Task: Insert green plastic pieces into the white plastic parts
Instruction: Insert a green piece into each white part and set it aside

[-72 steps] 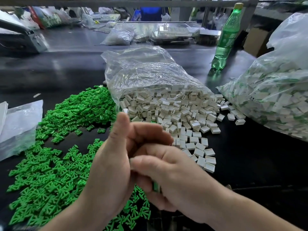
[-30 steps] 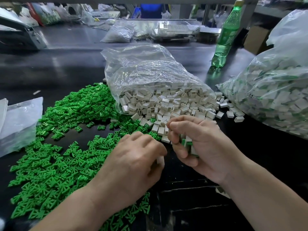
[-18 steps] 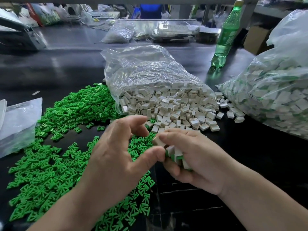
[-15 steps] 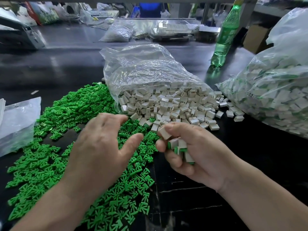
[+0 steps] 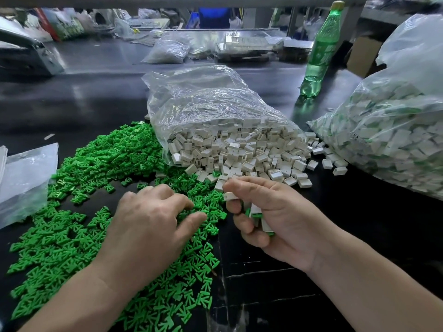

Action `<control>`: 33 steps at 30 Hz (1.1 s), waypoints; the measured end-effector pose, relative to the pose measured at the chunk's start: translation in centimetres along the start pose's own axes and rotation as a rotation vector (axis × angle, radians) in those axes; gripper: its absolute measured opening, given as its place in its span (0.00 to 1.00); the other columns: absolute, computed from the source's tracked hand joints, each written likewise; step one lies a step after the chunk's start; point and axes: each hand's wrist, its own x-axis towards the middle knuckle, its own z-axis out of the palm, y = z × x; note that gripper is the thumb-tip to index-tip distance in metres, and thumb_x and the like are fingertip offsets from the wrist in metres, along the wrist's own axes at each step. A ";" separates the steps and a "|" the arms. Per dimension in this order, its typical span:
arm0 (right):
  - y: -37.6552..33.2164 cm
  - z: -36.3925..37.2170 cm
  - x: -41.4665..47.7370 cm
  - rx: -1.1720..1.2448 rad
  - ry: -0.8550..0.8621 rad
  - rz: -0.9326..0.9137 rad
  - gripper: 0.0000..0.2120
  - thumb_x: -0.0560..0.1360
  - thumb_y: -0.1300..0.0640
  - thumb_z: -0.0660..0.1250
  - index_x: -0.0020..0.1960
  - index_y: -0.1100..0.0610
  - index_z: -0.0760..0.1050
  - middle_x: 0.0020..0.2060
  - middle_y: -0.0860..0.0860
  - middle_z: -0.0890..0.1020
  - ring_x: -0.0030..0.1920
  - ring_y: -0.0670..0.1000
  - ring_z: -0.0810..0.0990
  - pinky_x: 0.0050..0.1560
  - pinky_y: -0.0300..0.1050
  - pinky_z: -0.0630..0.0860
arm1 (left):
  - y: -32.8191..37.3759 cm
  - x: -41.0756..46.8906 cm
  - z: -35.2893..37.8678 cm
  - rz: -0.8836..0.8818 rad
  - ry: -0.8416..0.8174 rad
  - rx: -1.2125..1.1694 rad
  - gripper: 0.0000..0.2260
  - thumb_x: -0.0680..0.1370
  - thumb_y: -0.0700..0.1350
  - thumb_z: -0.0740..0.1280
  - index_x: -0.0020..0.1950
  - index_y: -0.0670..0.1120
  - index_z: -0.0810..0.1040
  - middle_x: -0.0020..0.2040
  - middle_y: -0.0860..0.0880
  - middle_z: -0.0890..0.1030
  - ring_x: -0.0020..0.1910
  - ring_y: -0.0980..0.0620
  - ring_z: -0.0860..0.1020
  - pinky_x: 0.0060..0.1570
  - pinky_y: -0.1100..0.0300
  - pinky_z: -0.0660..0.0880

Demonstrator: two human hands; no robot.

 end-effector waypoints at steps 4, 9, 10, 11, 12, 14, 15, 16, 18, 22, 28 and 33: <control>0.2 -0.1 0.1 -0.013 -0.003 -0.002 0.06 0.73 0.59 0.73 0.50 0.57 0.81 0.36 0.52 0.77 0.27 0.48 0.72 0.19 0.36 0.64 | 0.2 -0.1 0.0 0.050 -0.062 0.025 0.21 0.75 0.68 0.58 0.55 0.57 0.81 0.47 0.58 0.78 0.49 0.53 0.75 0.51 0.51 0.69; 0.4 0.0 0.2 -0.035 0.014 0.019 0.09 0.69 0.61 0.78 0.47 0.57 0.82 0.38 0.53 0.79 0.27 0.48 0.72 0.19 0.36 0.64 | -0.1 0.0 0.2 0.075 0.012 -0.083 0.10 0.78 0.60 0.65 0.47 0.58 0.83 0.42 0.61 0.78 0.45 0.56 0.74 0.50 0.53 0.67; 0.4 0.0 0.2 -0.038 0.018 0.020 0.10 0.67 0.60 0.78 0.47 0.57 0.82 0.38 0.53 0.79 0.27 0.48 0.72 0.19 0.36 0.64 | -0.2 0.0 0.3 0.067 0.019 -0.109 0.09 0.78 0.59 0.65 0.46 0.58 0.83 0.42 0.61 0.78 0.45 0.57 0.74 0.50 0.53 0.67; 0.3 0.0 0.2 -0.043 0.022 0.020 0.11 0.66 0.58 0.77 0.47 0.57 0.81 0.38 0.53 0.79 0.27 0.48 0.72 0.19 0.36 0.64 | -0.2 0.0 0.3 0.060 0.037 -0.136 0.08 0.77 0.58 0.66 0.46 0.58 0.83 0.42 0.61 0.78 0.45 0.57 0.75 0.51 0.53 0.67; 0.3 0.1 0.1 -0.048 0.025 0.019 0.10 0.66 0.58 0.76 0.47 0.57 0.81 0.38 0.53 0.79 0.27 0.48 0.72 0.19 0.36 0.64 | -0.3 0.0 0.4 0.054 0.065 -0.164 0.07 0.77 0.57 0.66 0.47 0.58 0.83 0.42 0.61 0.79 0.45 0.57 0.75 0.51 0.53 0.67; 0.3 0.1 0.1 -0.056 0.021 0.012 0.06 0.69 0.57 0.75 0.45 0.55 0.81 0.37 0.53 0.79 0.27 0.48 0.72 0.19 0.36 0.64 | -0.3 0.0 0.6 0.045 0.137 -0.237 0.06 0.78 0.55 0.68 0.49 0.56 0.83 0.43 0.61 0.80 0.45 0.58 0.76 0.49 0.55 0.70; 0.2 0.1 0.0 -0.058 0.015 0.009 0.04 0.70 0.57 0.75 0.44 0.54 0.81 0.37 0.53 0.79 0.27 0.48 0.72 0.19 0.36 0.63 | -0.3 0.0 0.6 0.032 0.173 -0.304 0.06 0.78 0.55 0.68 0.50 0.56 0.83 0.43 0.61 0.81 0.44 0.60 0.77 0.47 0.58 0.73; 0.2 0.1 0.0 -0.061 0.008 0.008 0.04 0.70 0.56 0.75 0.43 0.53 0.81 0.36 0.52 0.78 0.27 0.48 0.72 0.19 0.36 0.63 | -0.3 0.0 0.5 0.004 0.198 -0.398 0.07 0.77 0.56 0.67 0.50 0.57 0.82 0.43 0.61 0.81 0.43 0.62 0.78 0.44 0.63 0.75; 0.2 0.1 0.0 -0.066 -0.003 0.007 0.03 0.71 0.57 0.74 0.44 0.53 0.81 0.35 0.52 0.78 0.27 0.47 0.71 0.20 0.36 0.63 | -0.2 -0.2 0.2 -0.104 0.203 -0.660 0.07 0.74 0.58 0.67 0.48 0.60 0.81 0.41 0.59 0.82 0.40 0.63 0.80 0.37 0.71 0.76; 0.4 0.2 0.0 -0.090 -0.017 0.003 0.03 0.72 0.57 0.74 0.44 0.53 0.81 0.36 0.52 0.77 0.26 0.47 0.71 0.20 0.36 0.63 | -0.1 0.3 0.2 -0.331 0.003 -1.336 0.11 0.67 0.53 0.74 0.47 0.51 0.85 0.35 0.48 0.82 0.32 0.54 0.79 0.27 0.65 0.74; 0.4 0.1 -0.1 -0.090 -0.021 0.003 0.02 0.72 0.56 0.74 0.44 0.52 0.82 0.36 0.52 0.77 0.27 0.47 0.72 0.20 0.36 0.64 | -0.1 0.7 0.3 -0.441 -0.151 -1.726 0.16 0.62 0.40 0.74 0.50 0.43 0.86 0.44 0.40 0.84 0.41 0.48 0.84 0.37 0.63 0.80; 0.6 0.1 0.0 -0.095 -0.033 -0.019 0.02 0.74 0.57 0.74 0.44 0.52 0.82 0.36 0.52 0.78 0.27 0.48 0.72 0.20 0.36 0.64 | 0.0 0.6 0.0 -0.430 -0.116 -1.700 0.12 0.63 0.40 0.74 0.45 0.45 0.86 0.44 0.38 0.84 0.40 0.46 0.85 0.34 0.60 0.80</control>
